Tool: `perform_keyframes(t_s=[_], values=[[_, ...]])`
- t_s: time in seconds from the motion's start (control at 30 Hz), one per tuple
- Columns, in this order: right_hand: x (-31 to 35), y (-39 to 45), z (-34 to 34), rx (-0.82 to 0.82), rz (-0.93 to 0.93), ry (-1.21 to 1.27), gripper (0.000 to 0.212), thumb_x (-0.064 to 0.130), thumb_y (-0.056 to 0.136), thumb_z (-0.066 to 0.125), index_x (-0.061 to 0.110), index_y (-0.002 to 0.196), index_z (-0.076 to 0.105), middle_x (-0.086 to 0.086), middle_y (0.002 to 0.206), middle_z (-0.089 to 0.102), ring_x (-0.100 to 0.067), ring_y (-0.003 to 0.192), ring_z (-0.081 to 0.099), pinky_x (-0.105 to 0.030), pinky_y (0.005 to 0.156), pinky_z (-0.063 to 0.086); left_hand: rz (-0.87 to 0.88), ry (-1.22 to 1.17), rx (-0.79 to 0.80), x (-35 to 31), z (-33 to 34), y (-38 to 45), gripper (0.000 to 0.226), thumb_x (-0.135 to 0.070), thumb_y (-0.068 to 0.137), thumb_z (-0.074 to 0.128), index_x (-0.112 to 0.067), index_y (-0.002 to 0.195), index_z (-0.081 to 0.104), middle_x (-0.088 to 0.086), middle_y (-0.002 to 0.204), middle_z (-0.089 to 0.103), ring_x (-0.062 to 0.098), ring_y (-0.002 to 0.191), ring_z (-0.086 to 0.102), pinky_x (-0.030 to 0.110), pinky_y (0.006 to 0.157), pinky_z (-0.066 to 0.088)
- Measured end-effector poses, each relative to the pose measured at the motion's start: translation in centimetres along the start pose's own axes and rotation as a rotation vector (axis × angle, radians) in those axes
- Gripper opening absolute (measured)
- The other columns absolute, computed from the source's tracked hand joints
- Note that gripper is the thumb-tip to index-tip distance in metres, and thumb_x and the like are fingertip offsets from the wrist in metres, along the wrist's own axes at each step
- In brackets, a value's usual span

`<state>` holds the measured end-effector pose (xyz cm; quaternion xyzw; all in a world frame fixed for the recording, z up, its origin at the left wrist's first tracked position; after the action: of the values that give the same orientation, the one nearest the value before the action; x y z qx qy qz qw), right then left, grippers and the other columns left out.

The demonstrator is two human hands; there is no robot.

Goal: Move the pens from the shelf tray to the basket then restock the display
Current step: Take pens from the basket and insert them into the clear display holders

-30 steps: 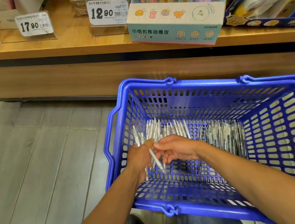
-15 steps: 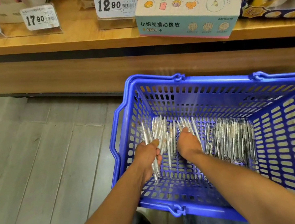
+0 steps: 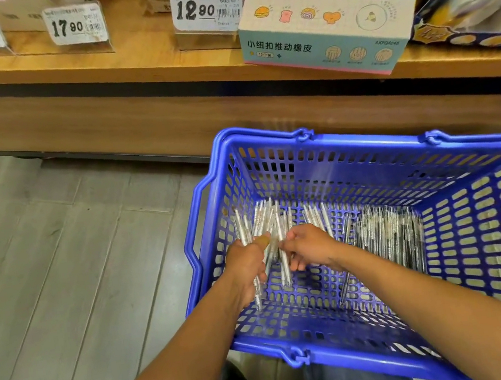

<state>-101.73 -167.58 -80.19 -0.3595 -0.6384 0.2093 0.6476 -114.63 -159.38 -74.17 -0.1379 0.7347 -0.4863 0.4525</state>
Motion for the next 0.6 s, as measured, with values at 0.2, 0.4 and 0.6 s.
perform_keyframes(t_s=[0.2, 0.4, 0.6], values=[[1.8, -3.6, 0.3, 0.197, -0.125, 0.252, 0.018, 0.022, 0.088, 0.071, 0.008, 0.091, 0.061, -0.009, 0.072, 0.071, -0.019, 0.062, 0.068, -0.023, 0.055, 0.054, 0.008, -0.011, 0.087, -0.2, 0.6, -0.1, 0.08, -0.051, 0.081, 0.075, -0.002, 0.136, 0.043, 0.005, 0.068, 0.066, 0.01, 0.049, 0.043, 0.039, 0.087, 0.055], [0.9, -2.4, -1.0, 0.112, -0.17, 0.209, 0.034, 0.04, 0.085, 0.069, 0.008, 0.096, 0.067, -0.009, 0.089, 0.075, -0.018, 0.071, 0.071, -0.026, 0.064, 0.057, -0.032, -0.17, 0.205, -0.8, 0.6, -0.7, 0.028, -0.035, 0.092, 0.065, -0.008, 0.095, 0.068, 0.0, 0.059, 0.06, 0.012, 0.05, 0.045, 0.025, 0.048, 0.041], [-4.0, 1.2, -3.4, -0.38, 0.034, -0.673, 0.025, 0.025, 0.096, 0.057, 0.006, 0.112, 0.057, -0.012, 0.099, 0.067, -0.025, 0.083, 0.066, -0.035, 0.073, 0.056, -0.041, -0.207, 0.137, -0.9, 0.3, -0.7, 0.033, -0.032, 0.095, 0.063, -0.005, 0.112, 0.055, -0.001, 0.058, 0.054, 0.011, 0.051, 0.047, 0.025, 0.049, 0.044]])
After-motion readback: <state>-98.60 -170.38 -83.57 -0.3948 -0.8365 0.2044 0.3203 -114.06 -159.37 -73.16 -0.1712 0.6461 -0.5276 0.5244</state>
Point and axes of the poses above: each hand's wrist, its own y-axis towards the middle knuckle, its own z-axis out of the palm, x = y × z, the point moved 2 cm from there along y, towards the middle knuckle
